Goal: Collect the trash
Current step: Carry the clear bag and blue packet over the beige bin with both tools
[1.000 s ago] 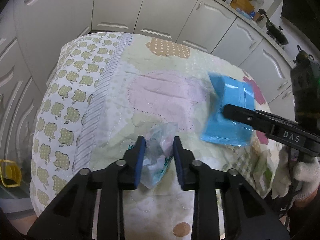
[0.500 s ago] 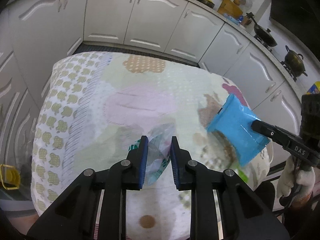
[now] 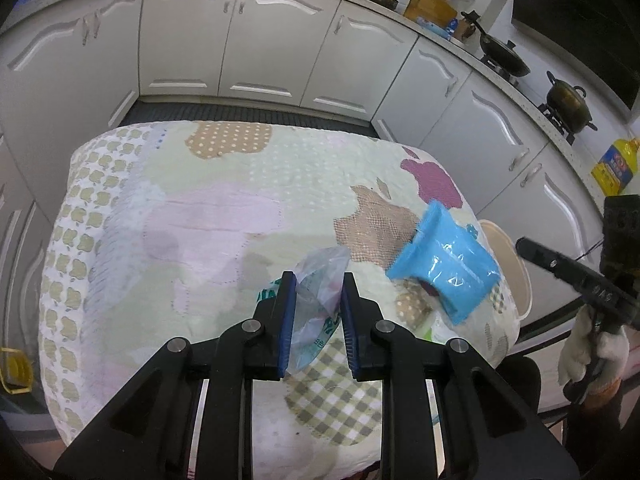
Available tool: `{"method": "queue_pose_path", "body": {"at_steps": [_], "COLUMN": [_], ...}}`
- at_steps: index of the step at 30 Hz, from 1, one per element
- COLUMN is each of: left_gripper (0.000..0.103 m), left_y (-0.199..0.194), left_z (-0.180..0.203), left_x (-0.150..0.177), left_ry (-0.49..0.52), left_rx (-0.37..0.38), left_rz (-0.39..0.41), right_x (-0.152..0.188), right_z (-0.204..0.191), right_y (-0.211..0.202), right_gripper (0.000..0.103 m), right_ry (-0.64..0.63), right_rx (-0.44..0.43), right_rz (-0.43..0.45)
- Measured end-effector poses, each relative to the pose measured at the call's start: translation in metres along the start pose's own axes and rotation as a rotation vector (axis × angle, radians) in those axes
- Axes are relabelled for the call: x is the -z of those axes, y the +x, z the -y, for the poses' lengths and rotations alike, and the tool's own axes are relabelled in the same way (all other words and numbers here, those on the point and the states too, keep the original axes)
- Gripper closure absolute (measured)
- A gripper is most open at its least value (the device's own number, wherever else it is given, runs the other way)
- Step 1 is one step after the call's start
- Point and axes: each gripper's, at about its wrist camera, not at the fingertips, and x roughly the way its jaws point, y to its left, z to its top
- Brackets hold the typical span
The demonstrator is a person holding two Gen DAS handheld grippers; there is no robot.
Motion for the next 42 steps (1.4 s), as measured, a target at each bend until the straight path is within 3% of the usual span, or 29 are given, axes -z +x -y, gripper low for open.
{"method": "queue_pose_path", "body": {"at_steps": [1,2,4,11,13,14,15,19,24,29,31,37,42], "left_gripper": [0.084,0.084,0.084,0.084,0.084,0.084,0.084,0.084,0.084,0.084,0.084,0.084,0.084], "left_y": [0.001,0.001,-0.001,-0.005,-0.004,-0.003,-0.003,-0.005,-0.012,-0.013,-0.011,-0.001,0.013], "left_z": [0.001,0.002,0.002,-0.007,-0.006,-0.004,-0.002,0.005,0.014,0.035,0.045,0.085,0.121], "left_x": [0.0,0.001,0.001,0.003,0.003,0.003,0.002,-0.002,-0.01,-0.015,-0.016,-0.023,-0.028], "left_ry": [-0.002,-0.004,-0.008,-0.047,-0.049,-0.043,-0.037,-0.024,-0.019,0.017,0.032,0.085,0.132], "left_rx": [0.0,-0.001,-0.006,-0.045,-0.049,-0.053,-0.055,-0.048,-0.022,0.008,0.017,0.069,0.113], "left_rz": [-0.001,-0.001,0.002,0.005,-0.001,-0.004,-0.005,0.004,0.027,0.032,0.031,0.025,0.005], "right_x": [0.001,0.002,0.005,0.013,0.019,0.02,0.02,0.017,0.006,0.002,0.003,0.009,0.019], "right_z": [0.001,0.001,0.004,0.008,0.009,0.014,0.019,0.033,0.038,0.06,0.069,0.087,0.087], "right_y": [0.005,0.009,0.017,0.067,0.081,0.084,0.084,0.061,0.009,-0.03,-0.038,-0.067,-0.089], "right_gripper": [0.093,0.069,0.042,0.042,0.058,0.067,0.069,0.076,0.076,0.076,0.076,0.076,0.076], "right_ry": [-0.006,-0.01,-0.016,-0.126,-0.184,-0.174,-0.153,-0.091,-0.052,0.056,0.087,0.119,0.054], "right_rx": [0.017,0.032,0.059,0.121,0.183,0.189,0.169,0.109,0.062,-0.091,-0.111,-0.074,0.062], "right_rz": [-0.013,-0.021,-0.029,-0.115,-0.128,-0.138,-0.135,-0.086,0.022,0.08,0.096,0.139,0.168]}}
